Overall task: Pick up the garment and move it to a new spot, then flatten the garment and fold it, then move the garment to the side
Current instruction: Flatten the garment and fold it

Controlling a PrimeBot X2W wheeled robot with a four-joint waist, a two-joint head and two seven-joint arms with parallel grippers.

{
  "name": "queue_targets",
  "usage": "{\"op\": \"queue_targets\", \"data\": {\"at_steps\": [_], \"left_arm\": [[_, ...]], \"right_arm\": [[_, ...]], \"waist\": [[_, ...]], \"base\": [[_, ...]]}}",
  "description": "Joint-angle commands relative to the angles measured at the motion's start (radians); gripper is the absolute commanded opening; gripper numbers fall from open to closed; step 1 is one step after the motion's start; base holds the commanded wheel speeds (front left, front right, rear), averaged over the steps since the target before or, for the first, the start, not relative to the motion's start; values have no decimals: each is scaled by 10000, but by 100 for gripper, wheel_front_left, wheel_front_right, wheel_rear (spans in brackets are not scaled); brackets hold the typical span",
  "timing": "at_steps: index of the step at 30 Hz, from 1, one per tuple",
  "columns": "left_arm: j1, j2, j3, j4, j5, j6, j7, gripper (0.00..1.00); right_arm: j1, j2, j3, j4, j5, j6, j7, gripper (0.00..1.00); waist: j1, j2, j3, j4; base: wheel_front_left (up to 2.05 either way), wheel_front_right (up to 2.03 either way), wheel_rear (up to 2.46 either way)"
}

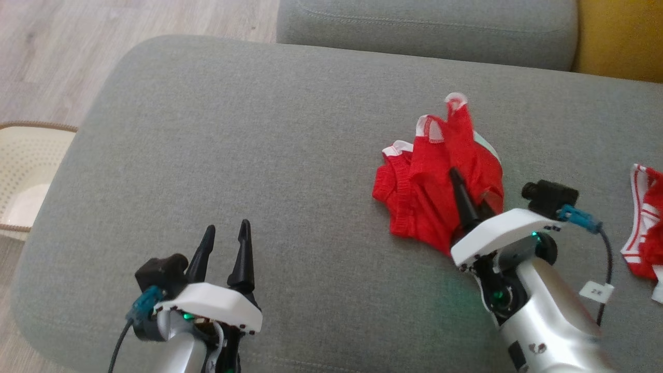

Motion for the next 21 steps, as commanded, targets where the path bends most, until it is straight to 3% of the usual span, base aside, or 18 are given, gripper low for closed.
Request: {"op": "queue_targets", "data": {"at_steps": [1, 4, 5, 6, 21], "left_arm": [[-268, 32, 266, -289, -62, 29, -122, 100], [-283, 32, 244, -308, -100, 34, -122, 100], [-290, 32, 233, -310, -112, 34, -122, 100], [-295, 32, 213, -311, -126, 33, -122, 100], [-369, 31, -48, -354, -457, 131, -122, 100]], "right_arm": [[-283, 79, 324, -208, -215, -7, 1, 0], [-388, 79, 671, 14, -426, -7, 52, 0], [-438, 79, 735, 127, -580, -7, 5, 44], [-478, 79, 786, 272, -700, -7, -5, 100], [-955, 79, 2266, 1494, -1070, -7, 37, 100]], "waist": [[0, 0, 31, 76], [0, 0, 119, 180], [0, 0, 148, 209], [0, 0, 174, 242], [0, 0, 494, 571]], "base": [[0, 0, 0], [0, 0, 0], [0, 0, 0], [0, 0, 0], [0, 0, 0]]}}
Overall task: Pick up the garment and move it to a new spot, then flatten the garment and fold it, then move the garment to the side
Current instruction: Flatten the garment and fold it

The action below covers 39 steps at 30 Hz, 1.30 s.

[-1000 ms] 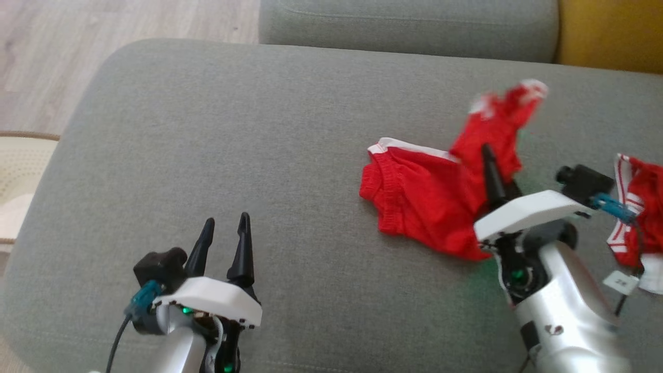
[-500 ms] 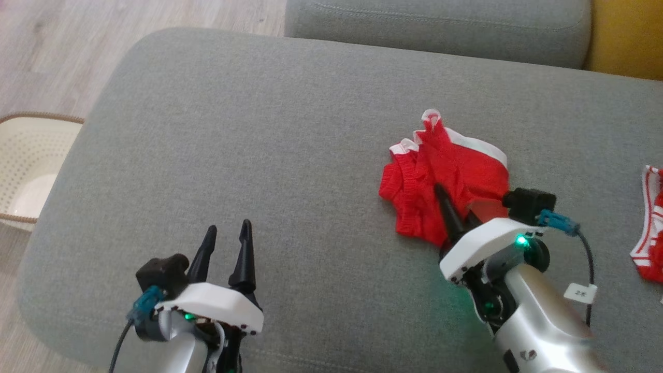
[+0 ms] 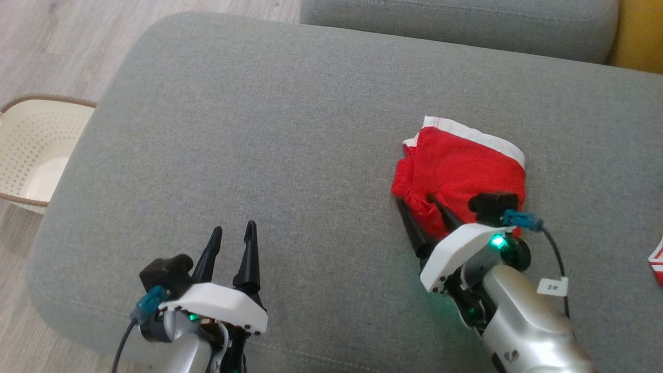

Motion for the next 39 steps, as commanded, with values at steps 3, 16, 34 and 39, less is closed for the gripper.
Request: {"op": "queue_targets", "data": {"at_steps": [3, 16, 34, 39], "left_arm": [[-378, 31, 263, -375, -92, 77, -122, 100], [-676, 31, 728, -739, 174, -24, -122, 100], [-608, 31, 1077, -1235, 333, -277, -122, 100], [-362, 31, 1067, -941, 340, -228, -122, 100]], "right_arm": [[-422, 95, 470, -86, 212, -9, 160, 100], [-845, -476, 339, -964, -771, -9, -1287, 100], [2232, -468, -3955, -4521, -4908, -9, -1802, 100], [3050, -89, -4410, -4917, -5425, -9, -1845, 100]], "waist": [[0, 0, 65, -131], [0, 0, -160, -1269], [0, 0, -502, -2692], [0, 0, -590, -2823]], "base": [[0, 0, 0], [0, 0, 0], [0, 0, 0], [0, 0, 0]]}}
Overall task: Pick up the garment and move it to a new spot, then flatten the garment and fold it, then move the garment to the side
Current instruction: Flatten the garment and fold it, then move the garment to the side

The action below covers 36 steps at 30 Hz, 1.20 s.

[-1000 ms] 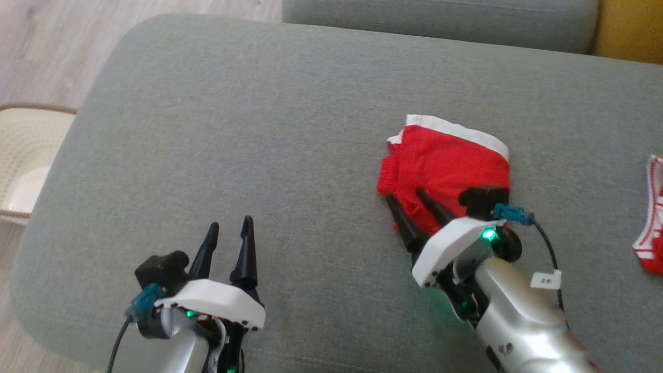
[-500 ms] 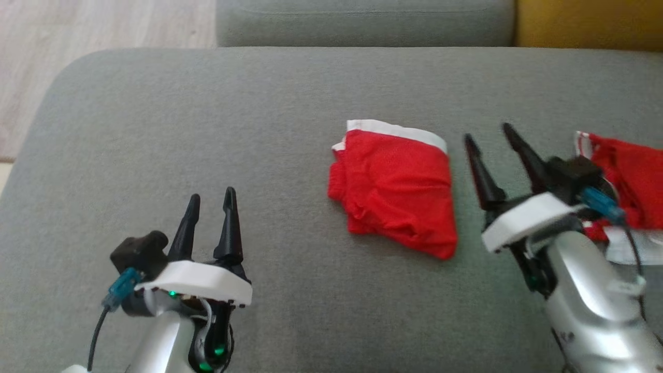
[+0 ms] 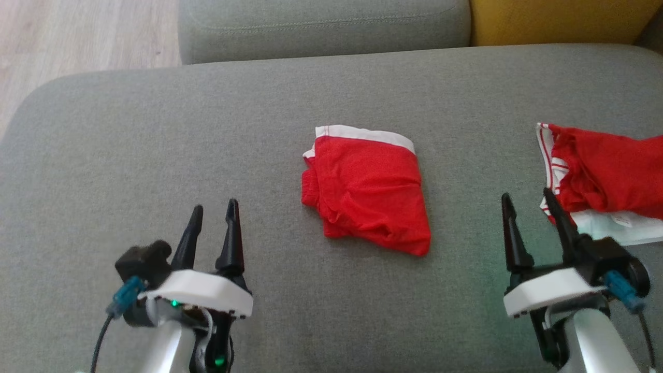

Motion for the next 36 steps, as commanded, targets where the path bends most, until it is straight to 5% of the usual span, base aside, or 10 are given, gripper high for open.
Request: {"op": "queue_targets", "data": {"at_steps": [1, 21, 36], "left_arm": [[-124, 33, 332, -227, 52, 20, -122, 100], [-417, 33, 327, -314, 156, -44, -122, 100], [-859, 33, -37, -211, 69, -43, -122, 100]], "right_arm": [[-139, 84, 178, -453, -214, -9, -153, 100], [-504, 225, 354, -591, -123, -9, 117, 100], [-2290, 226, 1402, 1842, 1799, -9, 1777, 100]], "waist": [[0, 0, -48, -54], [0, 0, 505, 281], [0, 0, 1423, 1267]], "base": [[0, 0, 0], [0, 0, 0], [0, 0, 0]]}}
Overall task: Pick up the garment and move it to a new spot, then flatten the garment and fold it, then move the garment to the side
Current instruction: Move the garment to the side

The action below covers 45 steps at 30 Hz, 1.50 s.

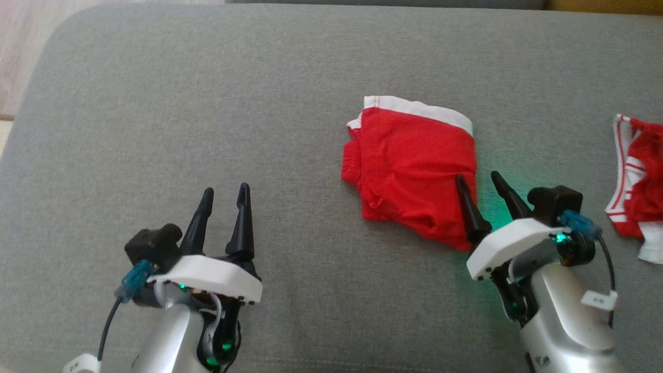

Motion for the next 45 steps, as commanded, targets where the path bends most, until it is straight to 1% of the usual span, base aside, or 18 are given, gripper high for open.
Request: {"op": "queue_targets", "data": {"at_steps": [1, 6, 9, 10, 11, 14, 17, 19, 20, 23, 24, 25, 26, 29, 33, 38, 42, 45], "left_arm": [[-442, 37, 280, -254, -32, -38, -122, 100], [-508, 37, 172, -227, -90, -10, -122, 100], [-538, 37, 159, -220, -103, 1, -122, 100], [-560, 37, 162, -219, -110, 15, -122, 100], [-569, 37, 177, -224, -112, 29, -122, 100], [-574, 37, 229, -237, -86, 46, -122, 100], [-576, 37, 252, -247, -62, 44, -122, 100], [-596, 37, 276, -281, -27, 9, -122, 100], [-596, 37, 276, -281, -27, 9, -122, 100], [-621, 37, 270, -322, -6, 0, -122, 100], [-634, 37, 266, -335, 1, -5, -122, 100], [-670, 37, 282, -364, 24, -21, -122, 100], [-670, 37, 282, -364, 24, -21, -122, 100], [-753, 37, 300, -402, 79, -68, -122, 100], [-890, 37, 322, -425, 210, -153, -122, 100], [-1176, 37, 314, -448, 402, -297, -122, 100], [-1477, 37, 246, -447, 517, -392, -122, 100], [-1668, 37, 224, -450, 570, -437, -122, 100]], "right_arm": [[-435, 16, 271, -150, 178, -9, 30, 100], [-923, 16, 483, 646, 641, -9, 203, 100], [-1097, 16, 553, 974, 619, -9, 278, 100], [-1263, 16, 635, 1262, 450, -9, 324, 26], [-1342, 16, 682, 1362, 318, -9, 287, 0], [-1586, -31, 823, 1511, -251, -9, -65, 0], [-1732, -276, 1017, 1522, -963, -9, -405, 0], [-1909, -856, 1358, 1348, -2452, -9, -1034, 0], [-1909, -856, 1358, 1348, -2452, -9, -1034, 0], [-1982, -1403, 1742, 1062, -3369, -9, -1283, 0], [-2004, -1614, 1871, 947, -3578, -9, -1315, 0], [-2058, -2083, 2144, 701, -3852, -9, -1276, 0], [-2058, -2083, 2144, 701, -3852, -9, -1276, 0], [-2180, -2917, 2675, 224, -3890, -9, -1074, 0], [-2362, -4267, 3387, -563, -3504, -9, -591, 0], [-2651, -6051, 4118, -1332, -2649, -9, 96, 0], [-2849, -7194, 4314, -1515, -1996, -9, 512, 0], [-2922, -7716, 4244, -1457, -1626, -9, 746, 0]], "waist": [[0, 0, 103, 129], [0, 0, 220, 287], [0, 0, 251, 315], [0, 0, 266, 312], [0, 0, 273, 294], [0, 0, 254, 164], [0, 0, 224, 30], [0, 0, 156, -334], [0, 0, 156, -334], [0, 0, 100, -684], [0, 0, 88, -803], [0, 0, 99, -1057], [0, 0, 99, -1057], [0, 0, 188, -1447], [0, 0, 411, -1962], [0, 0, 808, -2479], [0, 0, 1136, -2688], [0, 0, 1363, -2771]], "base": [[0, 0, 0], [0, 0, 0], [0, 0, 0], [0, 0, 0], [0, 0, 0], [0, 0, 0], [0, 0, 0], [0, 0, 0], [0, 0, 0], [0, 0, 0], [0, 0, 0], [0, 0, 0], [0, 0, 0], [0, 0, 0], [0, 0, 0], [0, 0, 0], [0, 0, 0], [0, 0, 0]]}}
